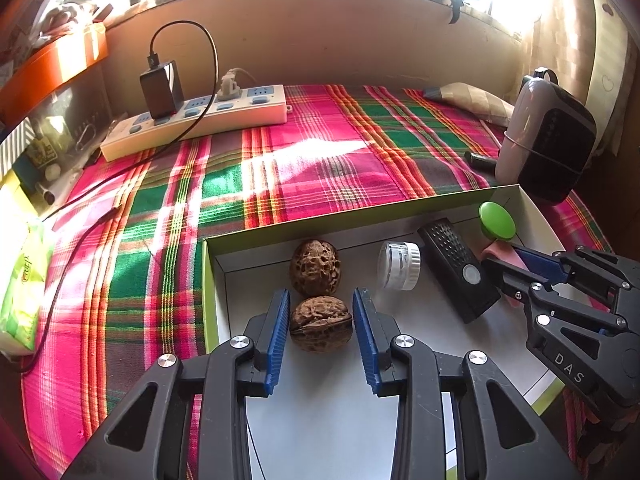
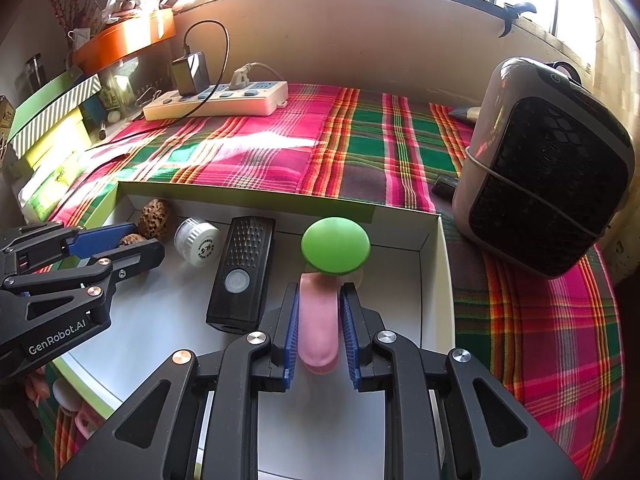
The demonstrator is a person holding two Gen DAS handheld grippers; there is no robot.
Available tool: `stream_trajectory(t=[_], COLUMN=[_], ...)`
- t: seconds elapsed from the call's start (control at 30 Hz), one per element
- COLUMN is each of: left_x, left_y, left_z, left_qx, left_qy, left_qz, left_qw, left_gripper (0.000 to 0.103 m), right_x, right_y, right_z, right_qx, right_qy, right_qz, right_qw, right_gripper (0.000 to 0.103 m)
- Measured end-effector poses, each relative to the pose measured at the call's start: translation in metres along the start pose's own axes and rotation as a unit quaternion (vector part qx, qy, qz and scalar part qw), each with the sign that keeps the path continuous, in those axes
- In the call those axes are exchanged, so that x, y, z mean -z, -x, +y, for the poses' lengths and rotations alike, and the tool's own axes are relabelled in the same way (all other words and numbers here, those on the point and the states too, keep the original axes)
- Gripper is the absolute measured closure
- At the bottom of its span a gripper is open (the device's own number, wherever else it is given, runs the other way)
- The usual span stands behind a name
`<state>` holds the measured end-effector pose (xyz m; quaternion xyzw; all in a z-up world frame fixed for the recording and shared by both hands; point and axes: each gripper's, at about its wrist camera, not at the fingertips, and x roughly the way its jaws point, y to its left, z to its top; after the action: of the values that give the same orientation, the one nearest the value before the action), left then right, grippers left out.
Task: Organize objects
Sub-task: 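Open the right gripper to release the pink clip while the left gripper releases the walnut, then withdraw both open grippers from the tray back over the cloth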
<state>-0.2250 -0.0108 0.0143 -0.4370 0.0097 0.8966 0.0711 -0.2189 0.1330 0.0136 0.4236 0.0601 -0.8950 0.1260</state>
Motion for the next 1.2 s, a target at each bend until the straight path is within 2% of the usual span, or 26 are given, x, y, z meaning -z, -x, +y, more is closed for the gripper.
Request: stream_trajectory(t=[0.03,0.07,0.1,0.17,0.6,0.83,0.93,1.03,1.2], left_x=[0.000,0.001,0.001,0.001,0.003,0.007,0.009,0.010,0.017], left_y=[0.000,0.001,0.000,0.001,0.015,0.035,0.048,0.058,0.071], left_z=[0.000,0.000,0.000,-0.001,-0.004,-0.009,-0.015,-0.015,-0.015], left_qx=[0.000,0.001,-0.001,-0.001,-0.007,0.006,-0.010,0.004,0.002], left_qy=[0.000,0.000,0.001,0.001,0.008,0.009,-0.006,-0.003,0.000], left_qz=[0.000,-0.001,0.000,0.001,-0.010,-0.036,-0.059,-0.068,-0.083], left_qw=[1.0000,1.0000,1.0000,1.0000,0.9999,0.9993,0.9982,0.9976,0.9965], left_gripper=[0.071,0.070,0.070,0.068,0.066,0.066,0.066,0.066,0.066], right_x=[0.000,0.000,0.000,0.000,0.003,0.007,0.010,0.013,0.016], right_y=[0.000,0.001,0.001,0.001,0.008,0.020,0.025,0.032,0.046], right_z=[0.000,0.000,0.000,-0.002,-0.004,-0.002,-0.001,0.001,0.002], right_qx=[0.000,0.000,0.001,0.000,-0.001,-0.002,0.001,0.007,0.017], right_qy=[-0.001,-0.002,-0.001,-0.005,-0.011,-0.012,-0.010,-0.009,-0.009], right_qz=[-0.001,-0.002,-0.004,-0.003,-0.010,-0.022,-0.027,-0.035,-0.053], right_qw=[1.000,1.000,1.000,1.000,1.000,1.000,1.000,0.999,0.998], right_gripper=[0.081,0.075,0.064,0.057,0.057,0.057,0.057,0.057,0.057])
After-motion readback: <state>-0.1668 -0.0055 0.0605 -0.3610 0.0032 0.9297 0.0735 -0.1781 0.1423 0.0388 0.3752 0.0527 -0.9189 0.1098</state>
